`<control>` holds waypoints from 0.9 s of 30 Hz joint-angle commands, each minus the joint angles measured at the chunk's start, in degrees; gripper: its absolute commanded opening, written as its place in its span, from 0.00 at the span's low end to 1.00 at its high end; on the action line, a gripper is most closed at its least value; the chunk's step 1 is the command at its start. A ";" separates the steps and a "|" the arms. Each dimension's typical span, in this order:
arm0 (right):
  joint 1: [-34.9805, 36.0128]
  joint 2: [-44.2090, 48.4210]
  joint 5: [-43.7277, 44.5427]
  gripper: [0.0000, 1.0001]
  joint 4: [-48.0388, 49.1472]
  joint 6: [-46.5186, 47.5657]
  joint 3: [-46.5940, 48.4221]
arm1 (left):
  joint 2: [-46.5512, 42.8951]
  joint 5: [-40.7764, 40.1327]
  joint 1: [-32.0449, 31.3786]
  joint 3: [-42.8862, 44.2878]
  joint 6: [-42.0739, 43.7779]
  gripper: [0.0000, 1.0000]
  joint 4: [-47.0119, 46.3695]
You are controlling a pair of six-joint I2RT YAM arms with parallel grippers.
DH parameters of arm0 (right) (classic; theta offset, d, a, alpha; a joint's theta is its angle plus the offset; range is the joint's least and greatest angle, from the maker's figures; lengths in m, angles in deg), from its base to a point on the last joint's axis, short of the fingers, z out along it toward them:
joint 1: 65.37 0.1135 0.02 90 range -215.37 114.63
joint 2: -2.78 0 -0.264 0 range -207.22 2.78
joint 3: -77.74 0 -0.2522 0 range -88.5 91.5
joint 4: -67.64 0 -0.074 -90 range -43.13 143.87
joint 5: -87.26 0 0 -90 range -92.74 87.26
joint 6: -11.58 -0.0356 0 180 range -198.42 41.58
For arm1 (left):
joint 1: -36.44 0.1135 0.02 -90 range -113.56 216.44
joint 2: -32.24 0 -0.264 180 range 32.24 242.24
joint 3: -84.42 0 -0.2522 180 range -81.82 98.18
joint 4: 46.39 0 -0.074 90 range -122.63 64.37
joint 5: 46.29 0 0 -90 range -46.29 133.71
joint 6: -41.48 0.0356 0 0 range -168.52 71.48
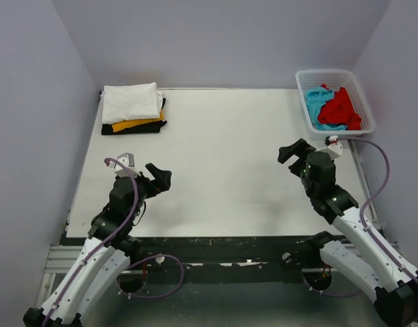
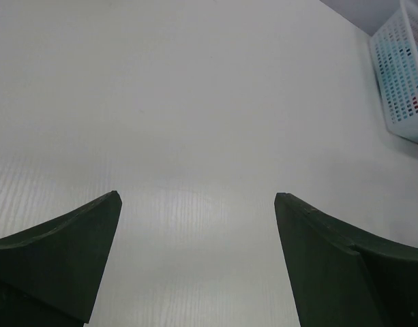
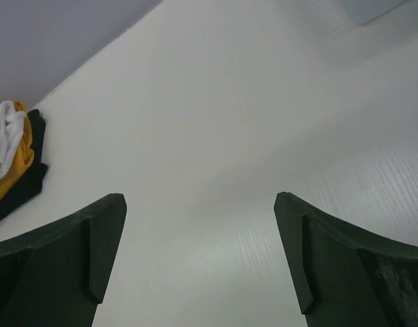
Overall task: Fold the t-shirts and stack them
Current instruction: Grab crumpled tshirt from bin with the right arm
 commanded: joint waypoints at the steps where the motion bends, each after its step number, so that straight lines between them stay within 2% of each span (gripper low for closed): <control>1: -0.09 -4.45 0.74 1.00 3.37 1.22 6.61 | -0.74 0.97 -0.25 -0.19 -0.24 0.99 -1.03; 5: -0.06 -11.31 1.94 1.00 3.53 4.00 14.70 | -0.65 1.11 -0.27 -0.28 -0.23 0.98 -1.01; 10: -1.90 -29.20 11.62 1.00 -6.77 8.24 34.55 | -0.50 0.26 -0.19 -0.10 -0.19 0.98 -0.49; 13: -9.71 -39.96 7.42 1.00 -12.28 9.13 45.34 | -0.55 -1.50 -0.20 0.08 -0.70 0.99 0.55; 20: -24.69 -58.41 4.90 1.00 -13.20 13.34 59.88 | 0.79 -1.83 -0.17 0.16 -0.25 0.99 -0.38; 27: -33.66 -72.95 2.44 0.98 -15.03 14.03 71.72 | 4.85 -2.97 -0.18 1.13 0.10 0.99 -0.73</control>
